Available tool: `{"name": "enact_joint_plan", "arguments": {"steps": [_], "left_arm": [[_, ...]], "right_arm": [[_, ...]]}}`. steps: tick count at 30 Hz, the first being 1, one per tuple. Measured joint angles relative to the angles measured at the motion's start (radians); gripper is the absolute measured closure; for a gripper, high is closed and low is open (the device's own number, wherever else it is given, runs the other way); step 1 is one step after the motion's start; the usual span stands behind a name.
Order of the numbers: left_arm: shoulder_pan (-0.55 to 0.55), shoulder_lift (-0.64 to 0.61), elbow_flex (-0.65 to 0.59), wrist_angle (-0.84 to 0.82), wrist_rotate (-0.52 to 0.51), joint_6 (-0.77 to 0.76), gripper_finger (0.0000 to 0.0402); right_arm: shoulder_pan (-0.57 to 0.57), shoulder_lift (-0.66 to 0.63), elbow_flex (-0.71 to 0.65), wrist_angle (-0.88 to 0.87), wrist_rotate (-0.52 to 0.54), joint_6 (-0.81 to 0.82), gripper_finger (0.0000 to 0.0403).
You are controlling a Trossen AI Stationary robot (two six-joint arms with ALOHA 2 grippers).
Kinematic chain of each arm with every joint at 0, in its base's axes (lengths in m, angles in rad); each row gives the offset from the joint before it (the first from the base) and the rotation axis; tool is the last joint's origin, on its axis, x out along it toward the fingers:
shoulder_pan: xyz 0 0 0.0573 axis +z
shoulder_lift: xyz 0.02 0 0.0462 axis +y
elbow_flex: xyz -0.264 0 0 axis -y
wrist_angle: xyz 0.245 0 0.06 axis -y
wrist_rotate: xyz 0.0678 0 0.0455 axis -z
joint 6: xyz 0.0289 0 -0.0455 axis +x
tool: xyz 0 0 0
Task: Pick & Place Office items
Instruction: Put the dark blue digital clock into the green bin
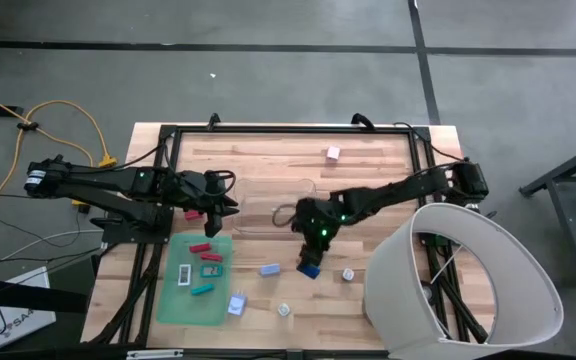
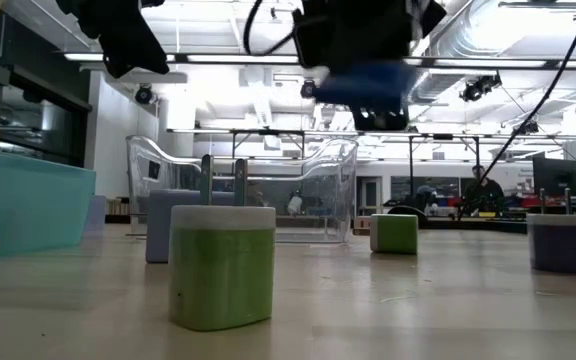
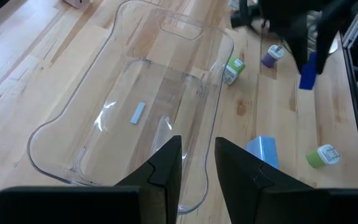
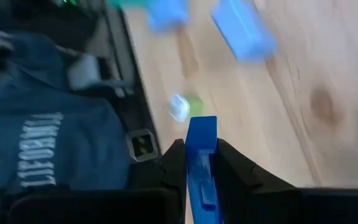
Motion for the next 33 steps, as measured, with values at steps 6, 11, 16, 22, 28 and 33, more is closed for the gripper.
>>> {"name": "enact_joint_plan", "arguments": {"steps": [6,11,16,22,28,33], "left_arm": [[0.000,0.000,0.000,0.000,0.000,0.000,0.0308],[0.000,0.000,0.000,0.000,0.000,0.000,0.0308],[0.000,0.000,0.000,0.000,0.000,0.000,0.0308],[0.000,0.000,0.000,0.000,0.000,0.000,0.0308],[0.000,0.000,0.000,0.000,0.000,0.000,0.0308],[0.000,0.000,0.000,0.000,0.000,0.000,0.0308]], "right_arm": [[-0.090,-0.048,0.000,0.041,-0.005,-0.055,0.0358],[-0.150,-0.059,0.001,0.124,-0.006,-0.116,0.0358],[-0.192,-0.058,0.001,0.202,-0.015,-0.182,0.0358],[-0.242,-0.056,0.000,0.213,0.070,-0.259,0.0358],[-0.251,-0.056,0.000,0.203,0.179,-0.351,0.0358],[-0.251,-0.056,0.000,0.157,0.261,-0.394,0.0358]]}}
